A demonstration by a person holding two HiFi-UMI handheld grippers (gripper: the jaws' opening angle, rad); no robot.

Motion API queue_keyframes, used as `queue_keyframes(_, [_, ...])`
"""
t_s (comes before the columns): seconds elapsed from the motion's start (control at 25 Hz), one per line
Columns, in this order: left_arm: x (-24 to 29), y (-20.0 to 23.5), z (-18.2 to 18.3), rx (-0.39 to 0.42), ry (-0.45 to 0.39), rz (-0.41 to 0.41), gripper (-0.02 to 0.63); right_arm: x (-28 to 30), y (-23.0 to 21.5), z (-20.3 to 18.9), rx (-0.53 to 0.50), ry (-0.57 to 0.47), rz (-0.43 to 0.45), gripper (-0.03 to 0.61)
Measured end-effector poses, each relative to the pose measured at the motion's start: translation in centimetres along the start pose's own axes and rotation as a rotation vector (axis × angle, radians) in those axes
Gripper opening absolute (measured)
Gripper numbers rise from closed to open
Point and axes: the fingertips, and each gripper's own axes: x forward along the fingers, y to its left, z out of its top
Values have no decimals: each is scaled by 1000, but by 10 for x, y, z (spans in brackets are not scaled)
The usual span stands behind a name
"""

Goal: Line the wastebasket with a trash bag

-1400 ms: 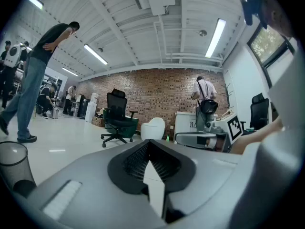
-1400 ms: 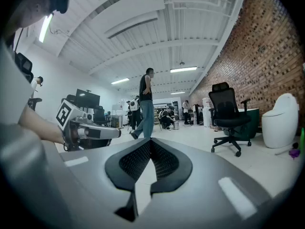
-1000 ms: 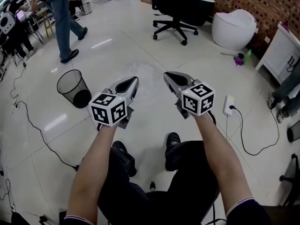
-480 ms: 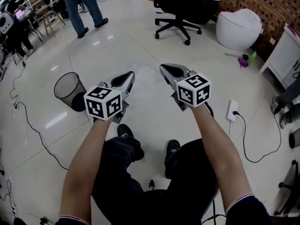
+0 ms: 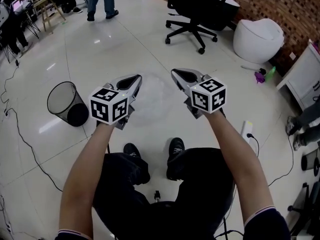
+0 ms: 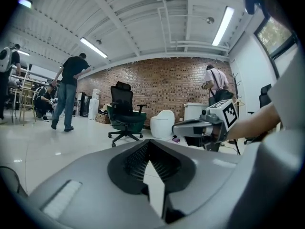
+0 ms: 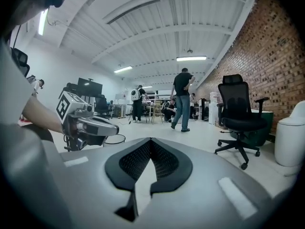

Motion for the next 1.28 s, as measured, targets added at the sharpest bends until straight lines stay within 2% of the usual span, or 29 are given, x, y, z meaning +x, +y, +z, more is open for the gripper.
queue_keyframes(0.4, [93, 65, 7, -12, 42, 17, 11, 56, -86, -2, -2, 28, 35, 2])
queue_keyframes(0.64, [145, 102, -2, -27, 52, 33, 11, 84, -131, -24, 40, 28, 24, 2])
queue_keyframes(1.04, [188, 156, -71, -46, 153, 50, 11, 137, -186, -96, 149, 81, -26, 2])
queue_keyframes(1.28, [211, 203, -124, -79, 224, 57, 11, 174, -207, -149, 162, 146, -31, 2])
